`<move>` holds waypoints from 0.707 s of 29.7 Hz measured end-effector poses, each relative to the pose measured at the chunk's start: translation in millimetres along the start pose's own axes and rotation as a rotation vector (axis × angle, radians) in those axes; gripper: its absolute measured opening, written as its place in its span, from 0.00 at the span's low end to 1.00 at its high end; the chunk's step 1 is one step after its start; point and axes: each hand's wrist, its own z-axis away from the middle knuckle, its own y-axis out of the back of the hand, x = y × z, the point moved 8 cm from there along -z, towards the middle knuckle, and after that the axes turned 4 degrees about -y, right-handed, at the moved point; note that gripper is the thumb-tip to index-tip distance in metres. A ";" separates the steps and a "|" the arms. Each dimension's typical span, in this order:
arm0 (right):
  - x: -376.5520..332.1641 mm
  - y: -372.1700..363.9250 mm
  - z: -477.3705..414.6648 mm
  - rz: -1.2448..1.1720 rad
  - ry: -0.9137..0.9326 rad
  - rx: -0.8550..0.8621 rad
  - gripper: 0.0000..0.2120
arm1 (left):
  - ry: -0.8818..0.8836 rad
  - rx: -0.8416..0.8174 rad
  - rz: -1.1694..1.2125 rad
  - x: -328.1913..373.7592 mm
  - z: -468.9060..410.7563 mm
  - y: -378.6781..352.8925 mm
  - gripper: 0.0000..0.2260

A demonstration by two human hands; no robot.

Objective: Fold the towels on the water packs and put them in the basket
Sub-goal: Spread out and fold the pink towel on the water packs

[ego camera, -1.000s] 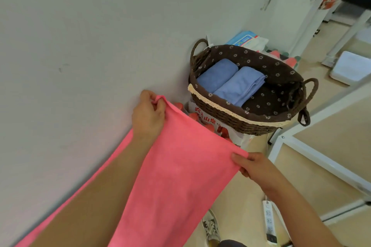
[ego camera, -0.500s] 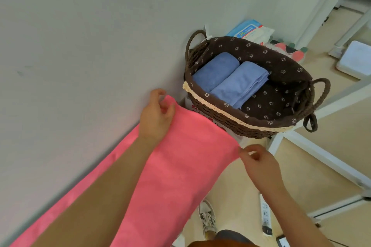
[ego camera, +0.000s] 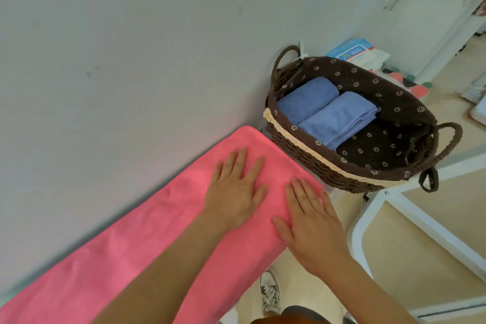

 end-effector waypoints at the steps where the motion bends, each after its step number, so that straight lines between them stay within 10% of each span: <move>1: 1.2 -0.6 -2.4 0.019 -0.003 -0.017 0.34 | -0.009 -0.002 0.002 1.1 16.7 1.0 0.31; 8: -18.5 11.2 -3.2 -0.031 -0.023 -0.005 0.34 | 0.242 0.068 0.120 -45.3 154.9 -17.0 0.28; 21: -276.9 -6.4 79.4 -0.105 0.522 -0.135 0.26 | 0.741 0.423 0.267 -180.2 332.6 -32.3 0.23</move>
